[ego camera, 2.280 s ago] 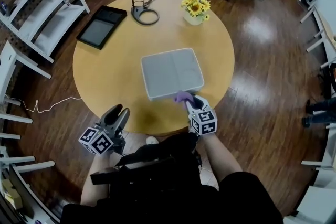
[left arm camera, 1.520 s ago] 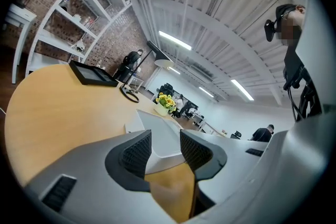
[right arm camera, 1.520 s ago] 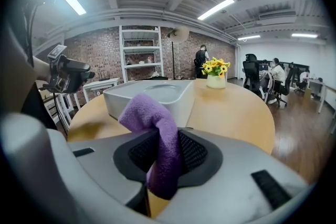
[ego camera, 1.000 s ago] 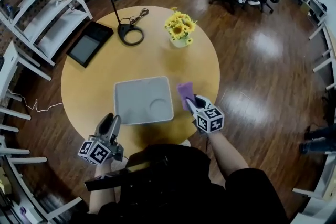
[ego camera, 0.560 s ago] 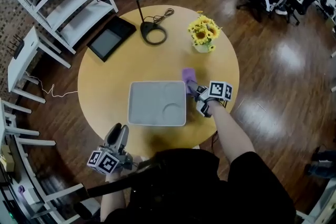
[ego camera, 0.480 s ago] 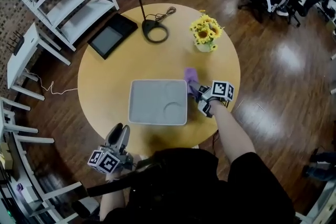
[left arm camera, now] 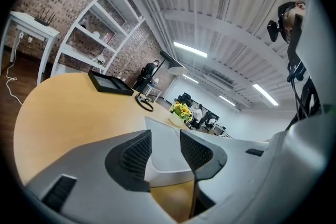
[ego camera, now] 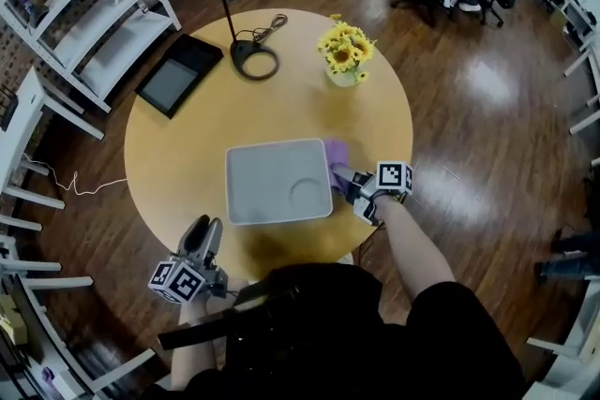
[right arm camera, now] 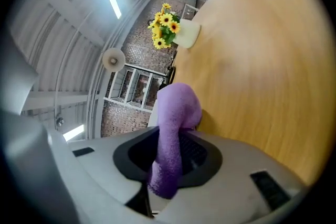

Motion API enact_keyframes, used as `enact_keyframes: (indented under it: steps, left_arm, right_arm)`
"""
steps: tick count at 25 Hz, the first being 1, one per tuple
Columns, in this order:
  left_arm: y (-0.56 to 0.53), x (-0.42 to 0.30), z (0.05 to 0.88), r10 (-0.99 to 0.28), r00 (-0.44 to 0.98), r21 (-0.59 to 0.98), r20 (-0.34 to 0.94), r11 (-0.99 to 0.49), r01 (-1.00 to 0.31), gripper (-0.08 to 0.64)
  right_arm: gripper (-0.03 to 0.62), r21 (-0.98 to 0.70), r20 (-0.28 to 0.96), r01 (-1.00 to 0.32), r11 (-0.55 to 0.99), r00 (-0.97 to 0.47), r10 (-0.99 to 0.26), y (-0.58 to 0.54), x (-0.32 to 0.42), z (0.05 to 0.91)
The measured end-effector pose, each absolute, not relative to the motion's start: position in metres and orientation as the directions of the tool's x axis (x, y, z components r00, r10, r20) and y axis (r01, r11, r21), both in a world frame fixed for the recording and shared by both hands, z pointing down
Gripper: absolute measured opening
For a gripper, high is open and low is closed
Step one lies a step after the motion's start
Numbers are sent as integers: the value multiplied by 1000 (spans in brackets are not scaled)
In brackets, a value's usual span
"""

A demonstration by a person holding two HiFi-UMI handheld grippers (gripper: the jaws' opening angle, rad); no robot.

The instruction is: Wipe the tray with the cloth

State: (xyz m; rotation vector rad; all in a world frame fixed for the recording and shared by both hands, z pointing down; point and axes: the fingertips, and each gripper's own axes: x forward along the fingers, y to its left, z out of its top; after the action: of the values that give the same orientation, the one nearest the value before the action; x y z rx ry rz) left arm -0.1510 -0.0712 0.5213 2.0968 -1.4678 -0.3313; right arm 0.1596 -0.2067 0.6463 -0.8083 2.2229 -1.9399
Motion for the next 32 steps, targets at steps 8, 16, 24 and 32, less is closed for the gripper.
enact_keyframes:
  steps: [8,16,24,32]
  left_arm:
    - [-73,-157,524,-891,450,613,65,-320,-722,161]
    - [-82,-146,531,-888,454,630,78,-309,-713,161]
    - [-85,-133,545,-912,371,576,177,-209,-790,176]
    - [-80,-142,559,-946,91,516,310,87,-852,178]
  right_arm:
    - [91,-954,207,-280,102,-868,-451,-150,162,639]
    - [91,-959,181,-255,123,-886,-426,-102,165,644]
    - [91,-931,195,-281,232,-922,-335,-85,158,636]
    - [91,-789,272,-337,514,-941,-201,-114,174,614]
